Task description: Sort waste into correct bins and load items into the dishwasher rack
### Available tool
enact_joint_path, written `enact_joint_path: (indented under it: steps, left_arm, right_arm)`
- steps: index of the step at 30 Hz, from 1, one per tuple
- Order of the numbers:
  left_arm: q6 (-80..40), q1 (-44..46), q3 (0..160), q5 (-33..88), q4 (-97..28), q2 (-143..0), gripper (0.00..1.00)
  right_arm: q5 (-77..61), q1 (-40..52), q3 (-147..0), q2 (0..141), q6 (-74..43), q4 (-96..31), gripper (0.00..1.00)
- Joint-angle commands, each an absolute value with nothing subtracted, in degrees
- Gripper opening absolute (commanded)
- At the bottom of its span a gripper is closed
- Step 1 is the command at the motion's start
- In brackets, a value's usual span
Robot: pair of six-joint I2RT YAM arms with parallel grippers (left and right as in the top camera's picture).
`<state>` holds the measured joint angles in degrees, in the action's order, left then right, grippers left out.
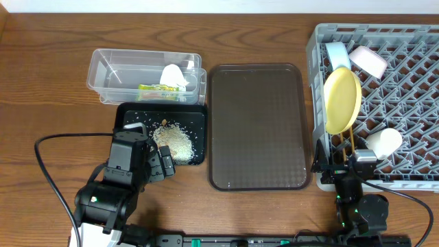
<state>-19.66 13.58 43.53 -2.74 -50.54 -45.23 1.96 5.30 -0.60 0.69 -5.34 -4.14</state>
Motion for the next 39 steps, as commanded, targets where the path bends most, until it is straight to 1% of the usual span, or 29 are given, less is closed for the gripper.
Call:
enact_joint_path:
  steps: [1,4,7,11,17,20,25,29,33,37,39]
  left_arm:
    - [-19.57,13.67,43.29,-2.66,-51.11,-44.14,0.96]
    - [-17.04,13.65,43.18,-3.09,-53.21,-42.65,0.97]
    - [-14.94,12.80,41.28,-3.03,-49.89,-38.81,0.97]
    - [-8.58,10.44,34.59,0.34,-40.66,-30.22,0.96]
    - [-6.85,7.14,20.93,4.05,-28.71,-15.55,0.96]
    - [-2.87,5.50,14.87,7.40,-20.58,-9.37,0.97]
    - [-0.08,3.29,7.55,8.56,-7.92,-3.20,0.97]
    - [4.27,2.61,3.16,8.56,1.26,-1.52,0.96]
    - [6.66,2.52,0.12,8.58,2.87,-0.51,0.97]
    - [6.59,2.48,0.23,8.36,-3.49,-0.05,0.97]
    - [6.61,2.46,0.23,8.38,-3.27,-0.05,0.97]
  right_arm:
    - [2.50,4.69,-0.32,0.32,-4.40,-4.05,0.99]
    - [2.50,4.67,-0.32,0.34,-4.40,-4.05,0.99]
    - [2.50,4.69,-0.32,0.34,-4.40,-4.05,0.99]
    - [2.50,4.67,-0.32,0.32,-4.40,-4.05,0.99]
    - [2.50,4.69,-0.32,0.34,-4.40,-4.05,0.99]
    - [2.50,4.67,-0.32,0.34,-4.40,-4.05,0.99]
    - [2.50,4.67,-0.32,0.34,-4.40,-4.05,0.99]
    - [2.50,4.67,-0.32,0.34,-4.40,-4.05,0.99]
    - [2.50,4.67,-0.32,0.34,-4.40,-4.05,0.99]
    - [2.50,4.69,-0.32,0.34,-4.40,-4.05,0.99]
    - [2.50,4.69,-0.32,0.34,-4.40,-4.05,0.99]
